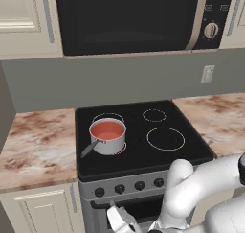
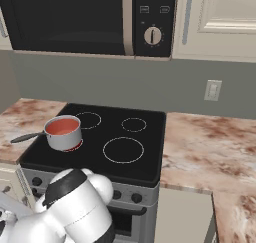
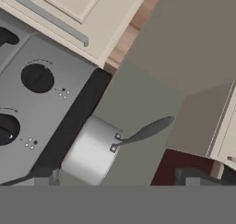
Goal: Wait until the marinara sauce is simmered to a deep red color and then turn off the stove.
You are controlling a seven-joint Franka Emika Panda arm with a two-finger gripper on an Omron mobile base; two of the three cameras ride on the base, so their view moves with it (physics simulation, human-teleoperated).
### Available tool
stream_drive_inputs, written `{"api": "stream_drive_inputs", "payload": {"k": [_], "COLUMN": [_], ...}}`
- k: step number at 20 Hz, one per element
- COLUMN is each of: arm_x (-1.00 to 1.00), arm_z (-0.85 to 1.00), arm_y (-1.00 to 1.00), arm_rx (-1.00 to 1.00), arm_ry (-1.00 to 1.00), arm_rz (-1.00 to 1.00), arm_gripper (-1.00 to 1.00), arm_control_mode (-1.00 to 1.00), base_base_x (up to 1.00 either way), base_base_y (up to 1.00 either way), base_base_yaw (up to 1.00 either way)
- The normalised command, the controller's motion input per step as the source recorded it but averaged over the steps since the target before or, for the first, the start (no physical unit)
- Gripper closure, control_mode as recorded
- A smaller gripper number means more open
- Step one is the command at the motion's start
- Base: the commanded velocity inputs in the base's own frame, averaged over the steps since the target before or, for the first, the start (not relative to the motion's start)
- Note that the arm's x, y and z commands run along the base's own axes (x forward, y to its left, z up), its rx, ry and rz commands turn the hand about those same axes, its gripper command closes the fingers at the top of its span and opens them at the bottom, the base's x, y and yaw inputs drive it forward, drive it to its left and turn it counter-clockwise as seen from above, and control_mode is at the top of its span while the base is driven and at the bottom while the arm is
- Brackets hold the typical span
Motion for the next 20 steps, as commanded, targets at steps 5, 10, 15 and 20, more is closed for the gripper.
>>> {"api": "stream_drive_inputs", "payload": {"k": [5, 10, 15, 20], "arm_x": [0.02, 0.06, 0.17, 0.17], "arm_z": [0.00, 0.00, 0.00, 0.00], "arm_y": [0.12, 0.06, 0.00, 0.00], "arm_rx": [0.04, 0.08, 0.05, 0.00], "arm_ry": [-0.05, 0.00, 0.00, 0.00], "arm_rz": [0.00, 0.00, 0.00, 0.00], "arm_gripper": [-1.00, -1.00, -1.00, -1.00], "arm_control_mode": [-1.00, -1.00, -1.00, -1.00], "base_base_x": [0.00, 0.00, 0.00, 0.00], "base_base_y": [0.00, 0.00, 0.00, 0.00], "base_base_yaw": [0.00, 0.00, 0.00, 0.00]}}
